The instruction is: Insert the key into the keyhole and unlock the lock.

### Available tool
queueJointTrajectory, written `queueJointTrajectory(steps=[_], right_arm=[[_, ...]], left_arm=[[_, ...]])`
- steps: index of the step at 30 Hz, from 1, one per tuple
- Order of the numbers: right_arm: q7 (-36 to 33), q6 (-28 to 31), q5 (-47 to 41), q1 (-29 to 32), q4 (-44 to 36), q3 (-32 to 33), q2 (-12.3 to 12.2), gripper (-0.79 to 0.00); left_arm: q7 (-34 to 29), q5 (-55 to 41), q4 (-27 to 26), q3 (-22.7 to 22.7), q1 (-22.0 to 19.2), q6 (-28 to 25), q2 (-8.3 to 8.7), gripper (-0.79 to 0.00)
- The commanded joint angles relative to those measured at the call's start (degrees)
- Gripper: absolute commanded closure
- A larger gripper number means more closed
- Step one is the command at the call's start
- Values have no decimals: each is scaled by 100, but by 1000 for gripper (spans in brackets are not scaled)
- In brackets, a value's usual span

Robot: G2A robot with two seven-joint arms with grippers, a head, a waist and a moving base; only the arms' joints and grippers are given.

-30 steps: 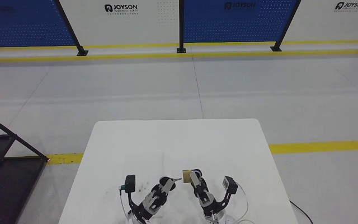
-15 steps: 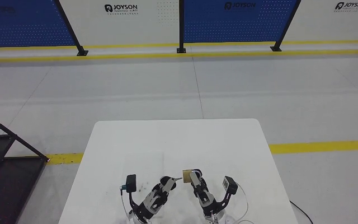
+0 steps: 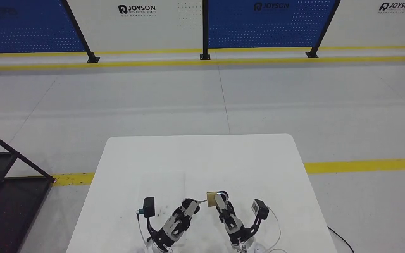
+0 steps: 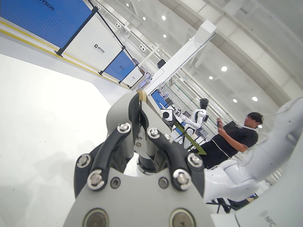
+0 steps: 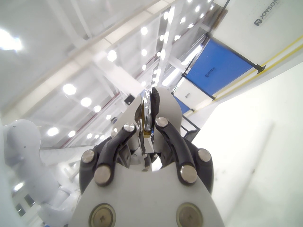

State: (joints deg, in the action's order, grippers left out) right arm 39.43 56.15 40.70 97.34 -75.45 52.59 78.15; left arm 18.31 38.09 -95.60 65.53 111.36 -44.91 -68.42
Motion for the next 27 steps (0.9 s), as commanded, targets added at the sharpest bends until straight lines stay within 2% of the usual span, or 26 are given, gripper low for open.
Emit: queueJointTrajectory(steps=[1, 22, 27], right_arm=[[0, 0, 0, 0, 0, 0, 0, 0], [0, 0, 0, 0, 0, 0, 0, 0], [-250, -173, -155, 34, -134, 8, -2, 0]], left_arm=[[7, 0, 23, -24, -26, 12, -5, 0], [165, 50, 116, -169, -111, -9, -31, 0], [195, 75, 141, -215, -143, 18, -40, 0]])
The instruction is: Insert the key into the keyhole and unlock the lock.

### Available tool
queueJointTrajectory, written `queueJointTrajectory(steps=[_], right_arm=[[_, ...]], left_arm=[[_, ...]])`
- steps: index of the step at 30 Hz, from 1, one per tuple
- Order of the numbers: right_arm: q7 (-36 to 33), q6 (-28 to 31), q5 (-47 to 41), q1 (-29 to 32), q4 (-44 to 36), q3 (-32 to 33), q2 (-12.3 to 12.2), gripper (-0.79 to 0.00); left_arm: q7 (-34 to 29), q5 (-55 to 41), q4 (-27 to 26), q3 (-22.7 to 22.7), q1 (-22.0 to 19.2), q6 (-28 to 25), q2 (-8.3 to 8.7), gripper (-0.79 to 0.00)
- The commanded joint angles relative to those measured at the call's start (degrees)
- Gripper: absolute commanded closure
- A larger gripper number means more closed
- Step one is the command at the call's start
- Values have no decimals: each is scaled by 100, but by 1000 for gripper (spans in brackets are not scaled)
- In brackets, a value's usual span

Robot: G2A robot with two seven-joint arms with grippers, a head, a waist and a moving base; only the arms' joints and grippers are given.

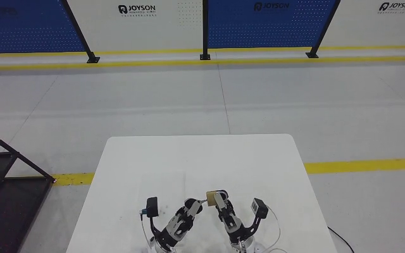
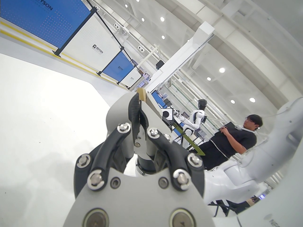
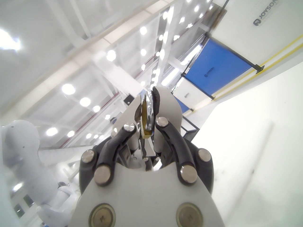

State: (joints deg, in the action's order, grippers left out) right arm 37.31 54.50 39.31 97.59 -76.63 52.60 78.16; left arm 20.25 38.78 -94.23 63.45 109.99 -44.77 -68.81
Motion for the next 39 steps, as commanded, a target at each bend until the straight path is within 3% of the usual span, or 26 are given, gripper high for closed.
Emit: queueJointTrajectory(steps=[1, 16, 17, 18, 21, 22, 23, 26, 28, 29, 30, 31, 33, 37, 39], right_arm=[[-80, -6, -32, 20, -35, 14, -5, 0], [-411, -72, -17, 88, -139, 99, -17, 0], [-426, -75, -29, 91, -142, 102, -17, 0], [-442, -70, -40, 93, -147, 103, -17, 0], [-473, -62, -71, 93, -152, 118, -16, 0], [-475, -54, -87, 97, -155, 128, -16, 0], [-482, -45, -98, 102, -159, 138, -18, 0], [-485, -1, -111, 127, -186, 186, -26, 0], [-488, 20, -115, 147, -211, 225, -33, 0], [-495, 41, -124, 159, -228, 250, -38, 0], [-500, 51, -127, 166, -235, 263, -40, 0], [-514, 65, -134, 175, -246, 286, -46, 0], [-551, 80, -152, 196, -275, 331, -57, 0], [-722, 84, -248, 221, -301, 370, -74, 0], [-807, 59, -299, 217, -304, 368, -76, 0]], left_arm=[[0, 13, 7, -16, -12, 9, -3, 0], [-22, 155, -23, -63, -46, 86, -1, 0], [-27, 203, -28, -53, -53, 130, 0, -28], [5, 260, -41, -47, -53, 168, 0, -145], [76, 289, -37, -67, -33, 171, -3, -363], [95, 278, -38, -57, -30, 155, -1, -582], [107, 265, -37, -44, -23, 132, 2, -653], [142, 235, -40, 29, 20, 34, 21, -619], [149, 227, -42, 92, 53, -27, 36, -477], [147, 227, -39, 137, 73, -62, 47, -456], [144, 232, -35, 161, 80, -82, 53, -369], [110, 265, -30, 188, 84, -140, 63, -354], [41, 254, 11, 232, 87, -256, 81, -231], [-184, 36, 95, 260, 47, -455, 108, -160], [-260, -12, 99, 269, 28, -452, 115, -89]])
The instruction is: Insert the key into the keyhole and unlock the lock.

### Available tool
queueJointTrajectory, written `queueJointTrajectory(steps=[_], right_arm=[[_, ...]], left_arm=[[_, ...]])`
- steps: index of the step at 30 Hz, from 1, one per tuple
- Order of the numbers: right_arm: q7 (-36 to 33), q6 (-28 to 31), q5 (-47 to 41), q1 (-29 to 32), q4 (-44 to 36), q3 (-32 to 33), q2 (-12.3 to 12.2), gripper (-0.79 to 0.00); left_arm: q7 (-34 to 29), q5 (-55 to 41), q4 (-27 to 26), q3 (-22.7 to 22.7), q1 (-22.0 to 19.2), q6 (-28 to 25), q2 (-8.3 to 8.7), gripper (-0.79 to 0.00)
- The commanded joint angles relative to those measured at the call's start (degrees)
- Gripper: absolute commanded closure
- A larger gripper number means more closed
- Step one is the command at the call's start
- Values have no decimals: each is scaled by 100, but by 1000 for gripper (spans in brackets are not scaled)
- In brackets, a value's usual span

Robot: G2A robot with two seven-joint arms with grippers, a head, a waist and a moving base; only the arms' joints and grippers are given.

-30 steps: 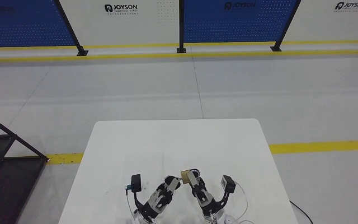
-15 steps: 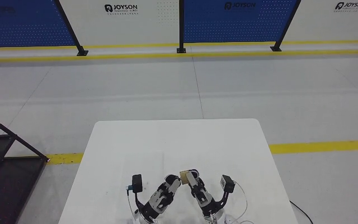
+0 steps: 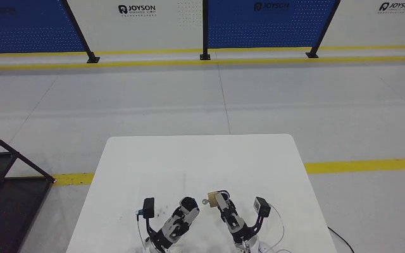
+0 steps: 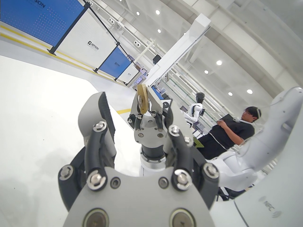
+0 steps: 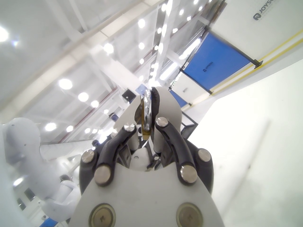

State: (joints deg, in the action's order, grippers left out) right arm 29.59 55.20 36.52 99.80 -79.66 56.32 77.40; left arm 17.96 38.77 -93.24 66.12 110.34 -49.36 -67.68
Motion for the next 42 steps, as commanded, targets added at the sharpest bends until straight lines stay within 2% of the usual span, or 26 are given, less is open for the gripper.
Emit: queueJointTrajectory(steps=[1, 3, 11, 12, 16, 26, 28, 29, 33, 42], right_arm=[[-67, -30, -48, -9, 0, -4, 0, 0], [-127, -61, -77, -16, -6, -9, 2, 0], [-228, -137, -113, -12, -22, -16, 10, 0], [-236, -140, -112, -12, -23, -16, 10, 0], [-256, -146, -117, -10, -31, -11, 13, 0], [-282, -165, -95, -1, -33, -15, 23, 0], [-293, -177, -90, -7, -26, -20, 27, 0], [-295, -188, -95, -13, -21, -21, 29, 0], [-309, -213, -113, -28, -4, -26, 35, 0], [-377, -220, -163, -46, 6, -25, 41, 0]], left_arm=[[-62, -19, -1, 0, -12, 13, 4, -28], [-99, -25, -1, -12, -20, 20, 6, 0], [-154, -45, 5, -64, -52, 45, 5, -3], [-157, -50, 5, -66, -54, 47, 5, -62], [-188, -96, 13, -71, -62, 124, 6, -126], [-273, -186, 33, -103, -126, 224, 5, -111], [-267, -197, 31, -113, -132, 222, 4, -132], [-266, -199, 33, -116, -134, 222, 4, -172], [-262, -200, 36, -124, -141, 226, 5, -203], [-292, -233, 68, -155, -188, 270, 2, -185]])
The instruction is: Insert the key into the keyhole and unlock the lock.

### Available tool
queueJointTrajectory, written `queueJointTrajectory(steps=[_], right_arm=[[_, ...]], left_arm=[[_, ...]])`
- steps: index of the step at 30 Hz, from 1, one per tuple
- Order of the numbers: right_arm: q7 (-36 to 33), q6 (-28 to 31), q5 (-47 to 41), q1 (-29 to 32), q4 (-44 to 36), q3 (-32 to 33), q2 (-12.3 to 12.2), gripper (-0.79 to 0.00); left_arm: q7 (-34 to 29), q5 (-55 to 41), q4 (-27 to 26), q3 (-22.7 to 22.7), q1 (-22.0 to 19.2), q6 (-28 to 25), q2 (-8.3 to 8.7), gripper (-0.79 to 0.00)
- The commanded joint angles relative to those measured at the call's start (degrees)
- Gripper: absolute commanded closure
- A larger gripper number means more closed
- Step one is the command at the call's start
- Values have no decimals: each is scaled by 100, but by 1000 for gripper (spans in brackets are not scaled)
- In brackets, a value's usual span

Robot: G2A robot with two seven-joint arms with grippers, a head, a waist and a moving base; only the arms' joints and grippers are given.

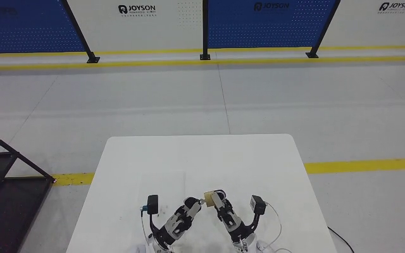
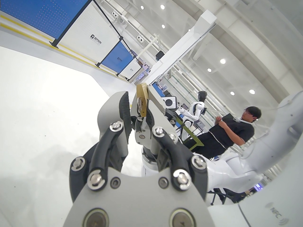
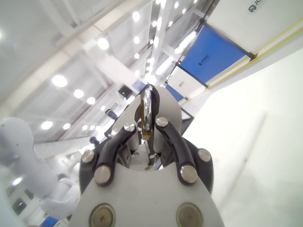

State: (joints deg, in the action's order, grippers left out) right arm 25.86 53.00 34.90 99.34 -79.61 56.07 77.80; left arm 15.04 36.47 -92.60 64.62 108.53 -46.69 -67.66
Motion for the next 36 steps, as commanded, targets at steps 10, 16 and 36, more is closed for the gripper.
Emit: queueJointTrajectory(steps=[10, 16, 36], right_arm=[[-22, -37, 72, 13, -25, 21, 2, 0], [37, -30, 188, 40, -26, 10, 8, 0], [-234, -112, 205, 52, -66, 1, -13, 0]], left_arm=[[-6, 30, 23, -35, -41, 49, -3, -68], [-26, 50, 37, -51, -57, 82, -3, 0], [305, 593, 66, -25, -72, 214, -3, 0]])
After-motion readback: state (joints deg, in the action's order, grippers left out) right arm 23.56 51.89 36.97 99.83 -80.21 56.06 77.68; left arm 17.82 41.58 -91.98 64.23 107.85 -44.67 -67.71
